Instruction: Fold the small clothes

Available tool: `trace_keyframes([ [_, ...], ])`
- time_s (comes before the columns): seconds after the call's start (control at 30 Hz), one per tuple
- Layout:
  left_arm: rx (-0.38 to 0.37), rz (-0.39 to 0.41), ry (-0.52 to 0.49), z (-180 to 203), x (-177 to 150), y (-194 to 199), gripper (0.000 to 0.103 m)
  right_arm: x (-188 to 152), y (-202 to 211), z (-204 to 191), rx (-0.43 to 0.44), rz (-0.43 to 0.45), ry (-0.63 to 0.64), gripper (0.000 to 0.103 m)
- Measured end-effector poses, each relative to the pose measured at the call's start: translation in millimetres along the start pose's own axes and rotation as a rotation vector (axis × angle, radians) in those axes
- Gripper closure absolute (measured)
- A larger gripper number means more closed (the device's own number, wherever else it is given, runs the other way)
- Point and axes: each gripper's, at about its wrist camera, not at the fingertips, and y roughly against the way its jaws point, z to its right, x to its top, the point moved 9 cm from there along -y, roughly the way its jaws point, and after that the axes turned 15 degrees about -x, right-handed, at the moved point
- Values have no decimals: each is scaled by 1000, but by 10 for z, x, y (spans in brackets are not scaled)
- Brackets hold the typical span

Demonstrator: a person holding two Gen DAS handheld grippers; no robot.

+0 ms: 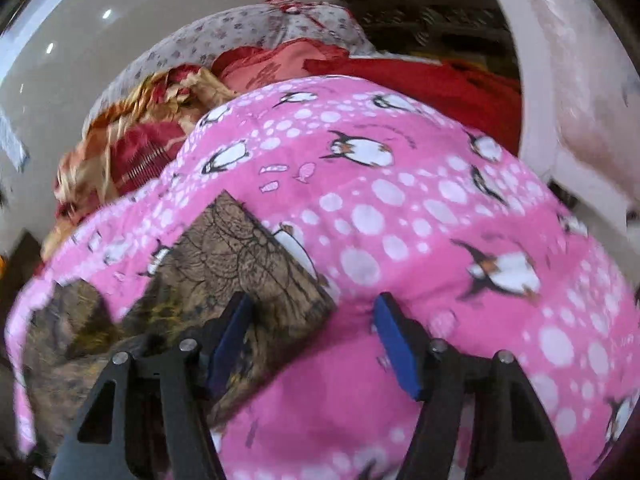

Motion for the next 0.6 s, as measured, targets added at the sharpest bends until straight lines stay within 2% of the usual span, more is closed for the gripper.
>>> trace_keyframes([
  [0.07,5,-1,-3,1,3,-8,58,-6,-2,-100,13,5,38,83],
  [0.1,6,0,-2,1,7,-11,58,14,25,-101,7,8,36,92],
  [0.17,5,0,-1,1,7,-11,58,86,189,-88,20,32,32,95],
  [0.27,4,0,-1,-2,9,-10,58,293,651,58,-1,125,23,96],
  [0.43,1,2,0,1,12,-5,58,903,1622,717,-168,318,-11,96],
  [0.53,-4,4,4,4,15,-1,58,1146,2122,867,-208,404,-8,96],
  [0.6,-9,6,7,7,17,4,58,1239,2345,799,-182,433,-6,96],
])
